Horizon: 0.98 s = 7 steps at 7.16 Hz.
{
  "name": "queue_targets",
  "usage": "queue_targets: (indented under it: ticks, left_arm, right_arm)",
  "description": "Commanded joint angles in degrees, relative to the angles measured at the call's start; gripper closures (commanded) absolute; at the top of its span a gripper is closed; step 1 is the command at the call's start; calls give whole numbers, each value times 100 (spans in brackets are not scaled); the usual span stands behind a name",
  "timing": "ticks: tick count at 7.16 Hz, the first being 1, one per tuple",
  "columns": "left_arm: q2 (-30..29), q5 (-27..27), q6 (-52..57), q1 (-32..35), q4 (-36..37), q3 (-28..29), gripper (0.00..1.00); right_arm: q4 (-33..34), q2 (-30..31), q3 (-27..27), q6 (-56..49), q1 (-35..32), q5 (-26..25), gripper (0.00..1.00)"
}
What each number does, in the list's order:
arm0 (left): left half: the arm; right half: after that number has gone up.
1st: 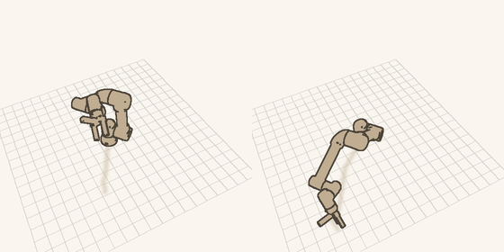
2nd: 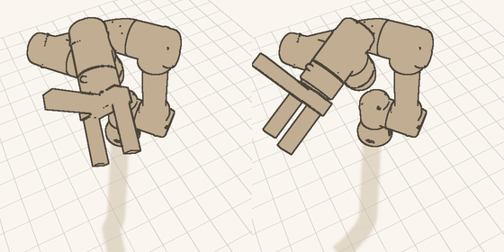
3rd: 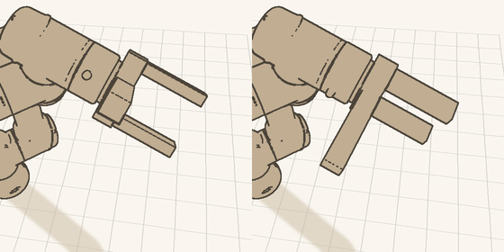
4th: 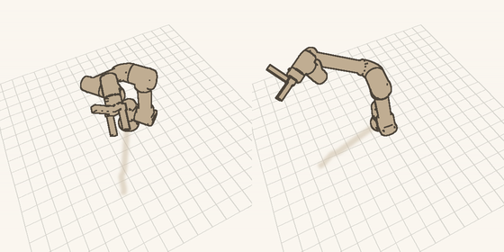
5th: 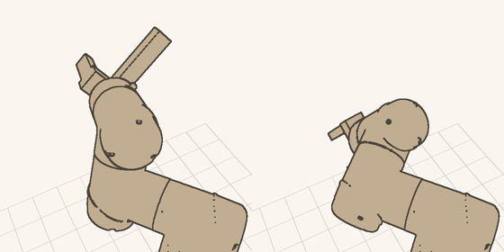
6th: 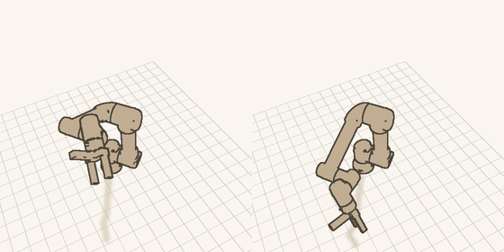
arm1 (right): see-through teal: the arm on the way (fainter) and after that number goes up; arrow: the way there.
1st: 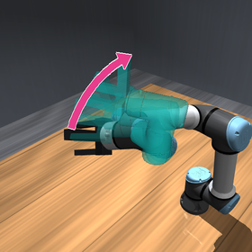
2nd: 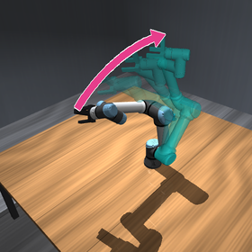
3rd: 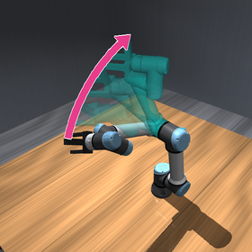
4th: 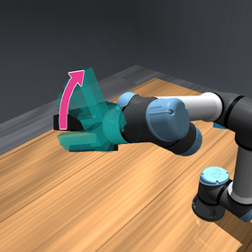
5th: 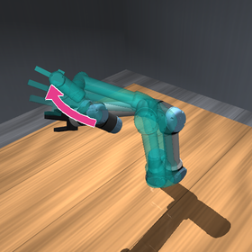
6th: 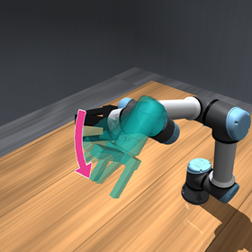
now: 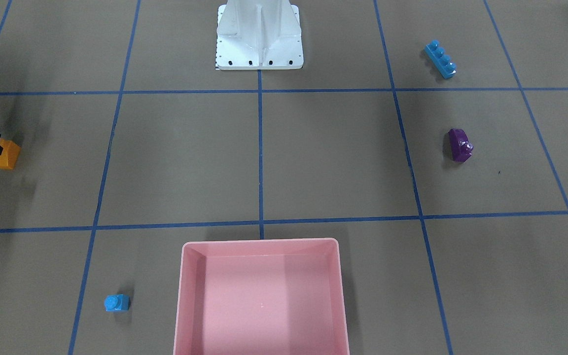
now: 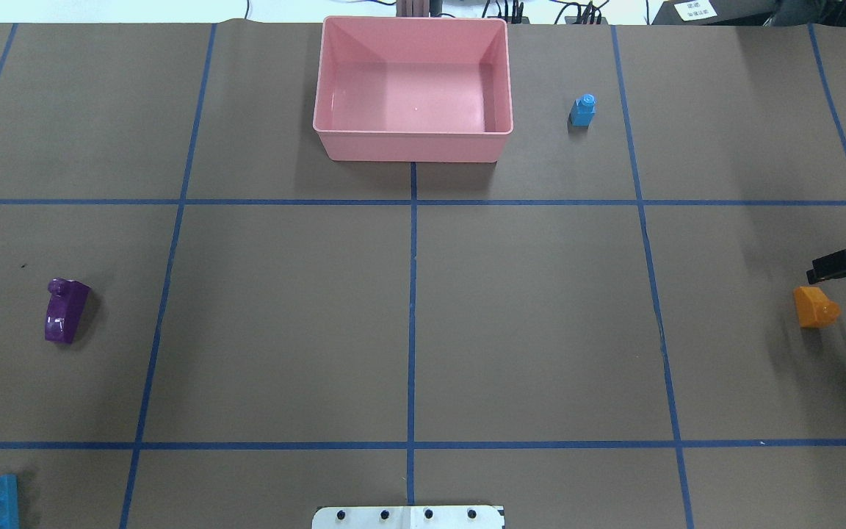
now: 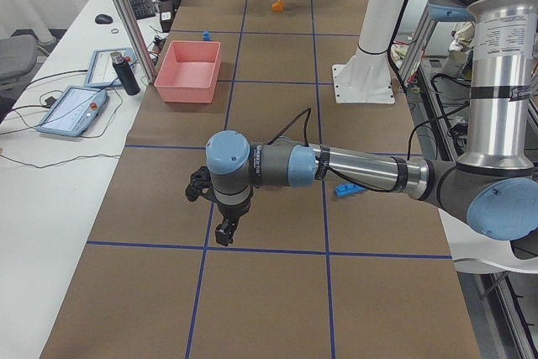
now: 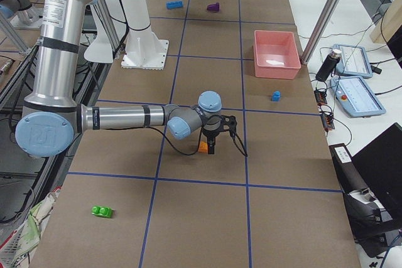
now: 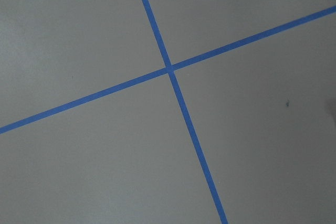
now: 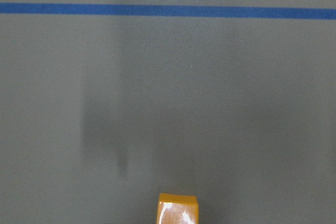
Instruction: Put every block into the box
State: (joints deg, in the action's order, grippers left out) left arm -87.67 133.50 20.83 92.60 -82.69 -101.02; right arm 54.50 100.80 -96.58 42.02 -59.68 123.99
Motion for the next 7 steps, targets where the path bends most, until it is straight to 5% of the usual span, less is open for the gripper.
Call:
queue_targets:
  ticks: [1,2,4,5,7]
  left_arm:
    - [-4,1,0,-5,7,29,0]
    - [-4,9,9,-5,8,38,0]
    - [5,9,9,-5,8,47,0]
    - [5,9,9,-5,8,56,0]
    - [5,9,9,-5,8,65,0]
  right_arm:
    - [-765,71,455,385,325,-191,1]
    - [-774,97,465,386,386,-191,7]
    - [-766,97,439,386,510,-165,84]
    - [-766,97,421,377,545,-138,97]
    - [-687,89,212,377,545,-103,100]
